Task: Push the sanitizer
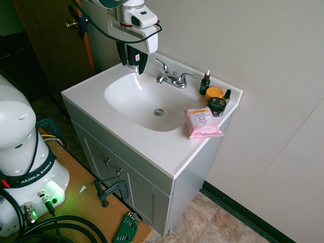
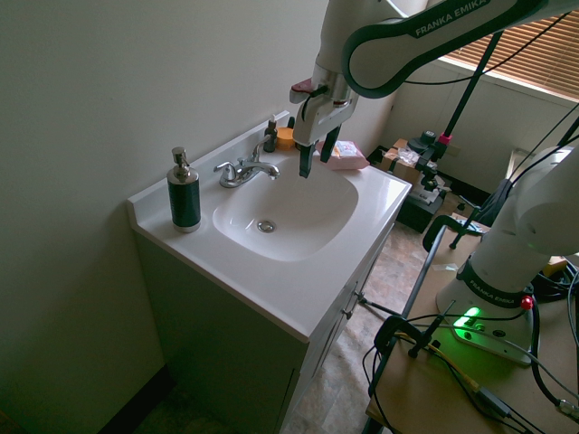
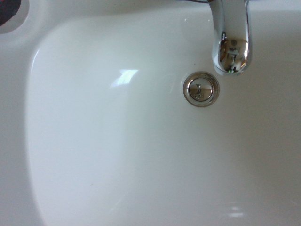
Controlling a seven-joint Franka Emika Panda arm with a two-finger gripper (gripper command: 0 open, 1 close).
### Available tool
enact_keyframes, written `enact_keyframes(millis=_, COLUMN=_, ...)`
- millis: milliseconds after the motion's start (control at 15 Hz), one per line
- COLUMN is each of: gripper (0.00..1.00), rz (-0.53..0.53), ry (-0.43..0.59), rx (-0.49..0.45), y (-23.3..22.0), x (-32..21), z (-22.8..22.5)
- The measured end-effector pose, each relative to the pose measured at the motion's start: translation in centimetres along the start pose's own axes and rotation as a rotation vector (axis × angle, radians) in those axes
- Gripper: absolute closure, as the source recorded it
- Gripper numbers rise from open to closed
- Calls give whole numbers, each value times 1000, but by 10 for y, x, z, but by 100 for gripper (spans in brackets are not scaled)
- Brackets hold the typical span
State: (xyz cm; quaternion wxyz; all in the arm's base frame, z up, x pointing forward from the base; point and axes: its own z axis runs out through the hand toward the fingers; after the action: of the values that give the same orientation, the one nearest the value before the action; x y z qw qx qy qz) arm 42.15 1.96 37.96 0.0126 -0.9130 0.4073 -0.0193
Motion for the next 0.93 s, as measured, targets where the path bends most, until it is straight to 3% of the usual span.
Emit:
enact_keyframes(millis=267, gripper=0, rz=-31, ry=21, rx=21, y=-15, x=1, z=-19)
enact_keyframes(millis=467, gripper=0, rz=-98, ry=74, rx=59, y=-79, x=-8, z=-74)
enact_keyframes(millis=533, gripper=100, rz=-120, ry=86, rx=65, y=-103, x=-13, z=-86)
enact_keyframes(millis=933, gripper=100, rz=-203, ry=109, rx=26, y=-223, x=-27, z=-109)
